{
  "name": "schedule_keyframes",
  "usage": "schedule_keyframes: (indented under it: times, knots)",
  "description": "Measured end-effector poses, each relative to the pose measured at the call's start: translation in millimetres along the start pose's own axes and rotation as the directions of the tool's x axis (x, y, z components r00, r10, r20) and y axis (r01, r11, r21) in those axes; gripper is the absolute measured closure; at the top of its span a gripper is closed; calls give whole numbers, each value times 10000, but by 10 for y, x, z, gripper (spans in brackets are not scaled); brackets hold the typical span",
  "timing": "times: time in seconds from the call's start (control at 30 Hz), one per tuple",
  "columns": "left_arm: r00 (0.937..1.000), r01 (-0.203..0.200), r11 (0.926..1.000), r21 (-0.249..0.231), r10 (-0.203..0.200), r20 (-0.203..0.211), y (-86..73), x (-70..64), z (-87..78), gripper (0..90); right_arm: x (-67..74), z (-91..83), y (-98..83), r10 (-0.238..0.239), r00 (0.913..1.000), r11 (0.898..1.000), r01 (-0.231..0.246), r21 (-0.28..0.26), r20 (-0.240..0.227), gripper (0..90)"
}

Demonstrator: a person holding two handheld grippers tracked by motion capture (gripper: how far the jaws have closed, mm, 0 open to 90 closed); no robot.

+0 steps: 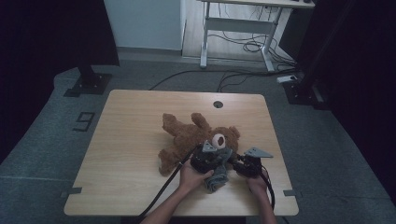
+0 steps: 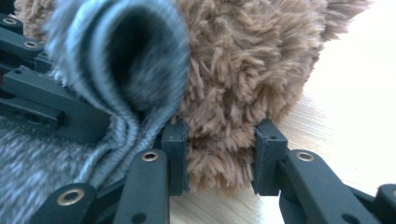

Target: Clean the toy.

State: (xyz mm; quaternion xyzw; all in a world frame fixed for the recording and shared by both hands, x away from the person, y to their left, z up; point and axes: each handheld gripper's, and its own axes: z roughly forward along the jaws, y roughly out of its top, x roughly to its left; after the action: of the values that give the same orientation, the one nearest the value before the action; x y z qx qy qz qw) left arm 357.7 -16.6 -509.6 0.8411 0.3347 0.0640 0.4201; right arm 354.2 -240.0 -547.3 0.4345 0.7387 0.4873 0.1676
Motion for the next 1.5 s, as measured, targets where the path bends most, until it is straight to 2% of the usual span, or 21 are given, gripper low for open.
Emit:
schedule_keyframes:
  times: [0.07,0.1,0.2,0.27,0.43,0.6,0.73,0.87,0.97,1.13,1.2,1.3,1.37,1.4,1.5]
  knots:
    - [9999,9,10000,18,-9,-170,-59,55,-77,787,-4,-1,0,5,10000,10000,-5,-5,-22,643]
    - [9997,165,9998,-92,-166,-182,-98,119,-143,787,-5,-2,1,-2,10000,10000,2,-6,-29,642]
    - [9960,879,9952,-441,-872,175,-178,327,-330,786,-8,-2,1,-5,10000,10000,4,-20,-44,642]
    - [9925,1177,9909,-654,-1152,402,-216,421,-454,786,-7,-3,1,-5,10000,10000,5,-27,-62,642]
    - [9903,1366,9863,-927,-1336,380,-299,543,-678,786,-9,-3,0,-17,10000,10000,16,-32,-85,642]
    - [9802,1911,9766,-989,-1846,715,-463,699,-776,783,-2,-4,-2,-98,9999,9999,98,-31,-67,643]
    - [9776,2053,9748,-872,-2002,643,-593,780,-869,783,-6,-4,-4,-96,9999,10000,95,-27,-89,643]
    - [9743,2229,9734,-525,-2207,449,-719,906,-996,783,-8,-5,-4,-111,9999,9999,111,-7,-101,643]
    - [9713,2372,9701,-518,-2359,295,-778,989,-1096,783,-10,-5,-4,-141,9998,9999,141,3,-115,643]
    - [9676,2500,9657,-702,-2518,-194,-839,1103,-1299,783,-10,-4,-7,-126,9999,9999,125,-22,-97,643]
    - [9654,2546,9624,-947,-2586,-332,-843,1122,-1387,783,-12,-3,-7,-120,9999,9999,119,-40,-96,643]
    - [9668,2446,9604,-1334,-2521,-421,-788,1109,-1501,782,-12,-1,-9,-110,9999,9999,110,-52,-88,643]
    - [9712,2245,9617,-1573,-2340,-446,-686,1080,-1558,781,-12,1,-10,-111,9999,9999,110,-56,-83,643]
    - [9747,2079,9646,-1619,-2182,-481,-598,1060,-1571,781,-13,2,-10,-109,9999,9999,108,-58,-80,643]
    - [9800,1835,9669,-1775,-1941,-439,-370,1024,-1540,781,-15,7,-13,-104,9999,9999,104,-79,-71,643]
